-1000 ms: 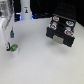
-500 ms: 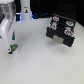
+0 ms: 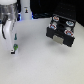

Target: Open the kcup holder, insert the kcup into the holder, and close the kcup holder

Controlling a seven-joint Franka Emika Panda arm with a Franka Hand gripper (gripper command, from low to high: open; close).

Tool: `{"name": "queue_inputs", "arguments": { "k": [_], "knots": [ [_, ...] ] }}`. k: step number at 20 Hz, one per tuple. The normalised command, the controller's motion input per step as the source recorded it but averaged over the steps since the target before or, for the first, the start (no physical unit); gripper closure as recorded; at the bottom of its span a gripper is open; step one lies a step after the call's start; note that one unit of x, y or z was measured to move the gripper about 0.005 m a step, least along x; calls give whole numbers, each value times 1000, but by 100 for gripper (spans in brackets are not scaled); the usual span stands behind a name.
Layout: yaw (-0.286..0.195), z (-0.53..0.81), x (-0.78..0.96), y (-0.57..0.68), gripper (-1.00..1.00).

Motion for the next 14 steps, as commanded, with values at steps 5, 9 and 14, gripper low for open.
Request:
{"name": "queue_inputs", "arguments": {
  "k": [5, 9, 14],
  "knots": [
    [-109, -264, 120, -52, -100],
    [-119, -68, 214, 39, -100],
    [-181, -66, 208, 84, 100]
  ]
}}
